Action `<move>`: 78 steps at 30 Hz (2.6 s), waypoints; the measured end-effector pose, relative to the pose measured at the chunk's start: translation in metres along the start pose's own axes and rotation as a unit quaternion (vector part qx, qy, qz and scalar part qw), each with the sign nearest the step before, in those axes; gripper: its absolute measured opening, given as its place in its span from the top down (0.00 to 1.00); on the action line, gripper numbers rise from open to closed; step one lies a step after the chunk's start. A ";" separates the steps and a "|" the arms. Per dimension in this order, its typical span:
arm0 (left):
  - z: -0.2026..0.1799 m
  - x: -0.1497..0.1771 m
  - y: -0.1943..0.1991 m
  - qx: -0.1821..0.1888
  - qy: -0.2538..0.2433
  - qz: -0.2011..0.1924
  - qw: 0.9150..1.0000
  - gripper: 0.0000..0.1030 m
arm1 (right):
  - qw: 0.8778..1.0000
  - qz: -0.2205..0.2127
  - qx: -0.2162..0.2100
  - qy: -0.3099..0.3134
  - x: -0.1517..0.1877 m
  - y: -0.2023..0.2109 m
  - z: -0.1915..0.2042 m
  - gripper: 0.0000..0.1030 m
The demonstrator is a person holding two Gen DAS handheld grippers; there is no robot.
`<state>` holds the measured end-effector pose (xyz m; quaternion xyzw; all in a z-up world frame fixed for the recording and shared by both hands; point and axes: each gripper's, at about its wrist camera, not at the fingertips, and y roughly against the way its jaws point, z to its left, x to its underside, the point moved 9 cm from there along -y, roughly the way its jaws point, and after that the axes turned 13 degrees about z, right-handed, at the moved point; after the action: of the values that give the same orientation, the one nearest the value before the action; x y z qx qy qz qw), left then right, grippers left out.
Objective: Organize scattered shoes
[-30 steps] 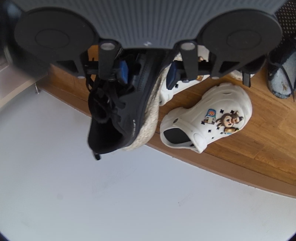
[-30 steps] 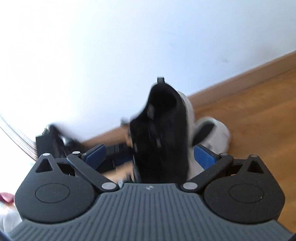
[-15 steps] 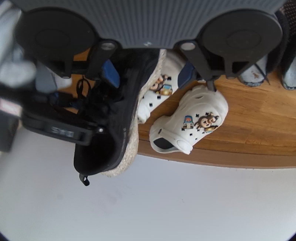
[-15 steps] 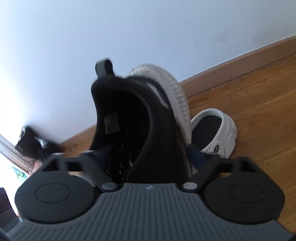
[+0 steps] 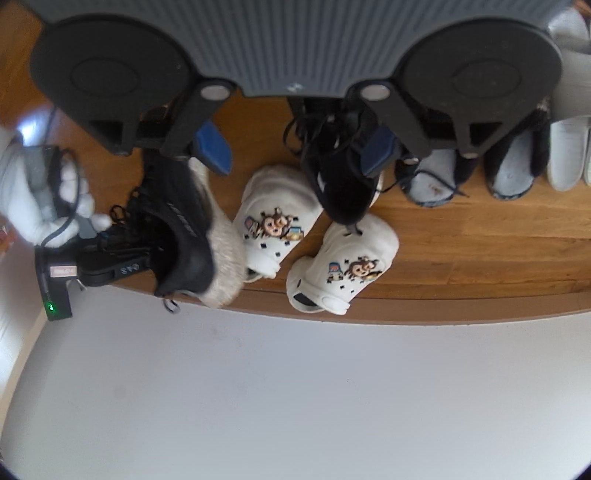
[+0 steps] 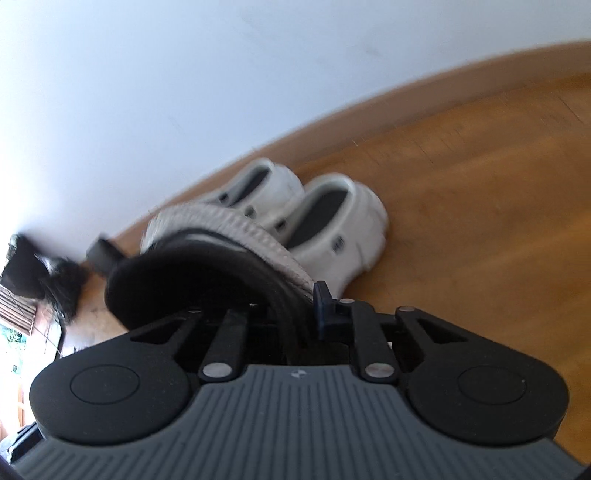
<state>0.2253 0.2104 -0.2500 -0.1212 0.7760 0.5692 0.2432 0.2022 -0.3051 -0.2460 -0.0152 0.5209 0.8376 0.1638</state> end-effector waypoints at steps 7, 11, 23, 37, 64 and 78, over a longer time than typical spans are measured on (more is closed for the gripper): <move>-0.007 0.007 0.007 0.015 -0.004 0.004 1.000 0.24 | 0.981 0.115 0.108 -0.114 0.062 -0.003 -0.067 0.87; -0.026 0.007 0.012 0.028 -0.026 -0.006 0.999 0.24 | 0.968 0.153 0.163 -0.116 0.092 -0.028 -0.087 0.88; -0.025 0.031 0.004 0.006 0.023 0.078 0.997 0.24 | 0.983 0.133 0.129 -0.008 0.095 -0.037 -0.058 0.50; -0.009 0.030 0.007 -0.011 0.034 0.093 0.995 0.24 | 0.980 0.127 0.091 0.119 0.134 -0.018 -0.029 0.04; 0.015 0.041 0.006 0.000 0.057 0.096 0.994 0.24 | 0.945 0.183 0.168 0.215 0.182 -0.087 0.020 0.23; 0.033 0.044 0.006 0.001 0.069 0.095 0.993 0.24 | 0.970 0.134 0.188 0.080 0.150 -0.105 0.022 0.26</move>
<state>0.1931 0.2477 -0.2759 -0.0856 0.7996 0.5791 0.1337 0.0940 -0.2044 -0.3564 0.0186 0.6776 0.7351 0.0078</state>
